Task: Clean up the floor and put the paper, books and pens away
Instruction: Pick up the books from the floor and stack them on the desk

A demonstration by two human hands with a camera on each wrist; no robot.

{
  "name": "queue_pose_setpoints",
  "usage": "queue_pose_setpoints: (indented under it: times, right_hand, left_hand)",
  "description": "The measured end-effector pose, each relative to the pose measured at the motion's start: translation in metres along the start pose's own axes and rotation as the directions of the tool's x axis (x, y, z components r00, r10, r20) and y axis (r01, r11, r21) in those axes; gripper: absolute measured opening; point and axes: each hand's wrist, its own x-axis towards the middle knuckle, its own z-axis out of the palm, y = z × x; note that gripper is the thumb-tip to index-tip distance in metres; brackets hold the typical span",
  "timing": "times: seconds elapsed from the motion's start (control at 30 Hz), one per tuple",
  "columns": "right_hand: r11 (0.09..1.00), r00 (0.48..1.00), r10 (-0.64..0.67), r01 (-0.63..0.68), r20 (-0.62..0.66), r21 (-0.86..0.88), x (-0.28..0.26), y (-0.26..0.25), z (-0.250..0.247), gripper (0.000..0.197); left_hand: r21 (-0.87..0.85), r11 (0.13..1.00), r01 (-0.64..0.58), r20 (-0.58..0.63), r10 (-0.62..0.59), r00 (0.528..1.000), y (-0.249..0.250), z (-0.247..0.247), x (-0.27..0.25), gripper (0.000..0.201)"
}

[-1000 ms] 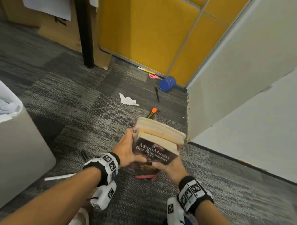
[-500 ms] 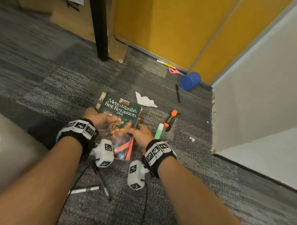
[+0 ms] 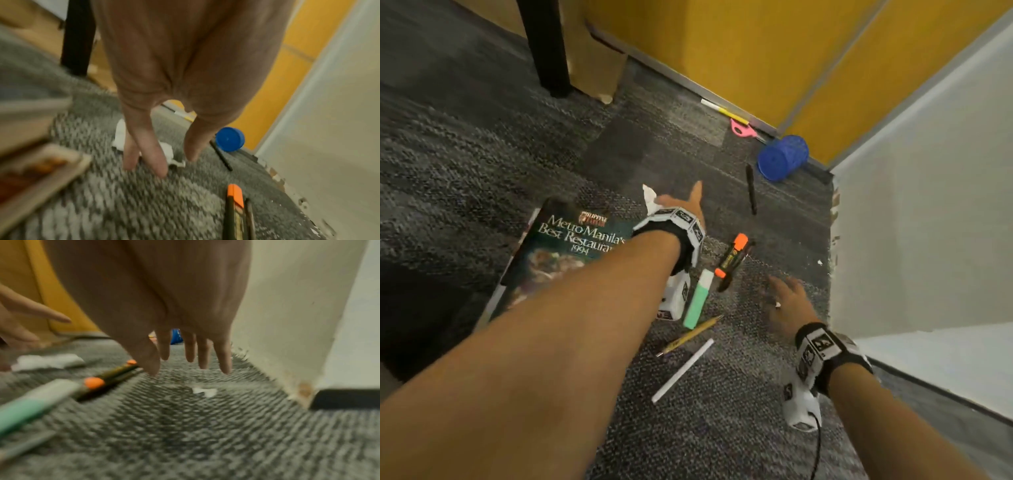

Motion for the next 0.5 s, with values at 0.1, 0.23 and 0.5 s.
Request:
queue_pose_setpoints:
  times: [0.1,0.23,0.5]
  right_hand:
    - [0.986,0.989,0.001,0.024,0.147,-0.165,0.009,0.023,0.008,0.072]
    - [0.98,0.994,-0.069,0.053,-0.079,-0.19,0.006,0.029,0.015,0.051]
    - [0.984,0.986,-0.029,-0.001,-0.164,-0.179,-0.004,0.012,0.017,0.017]
  left_hand:
    - [0.07,0.995,0.068,0.075,-0.073,0.994,0.001,0.024,0.027,0.067]
    - [0.257,0.966,0.013,0.108,-0.042,0.993,0.001,0.018,0.022,0.039]
    - [0.163,0.987,-0.009,0.025,0.005,1.0,0.001,0.005,-0.013,0.038]
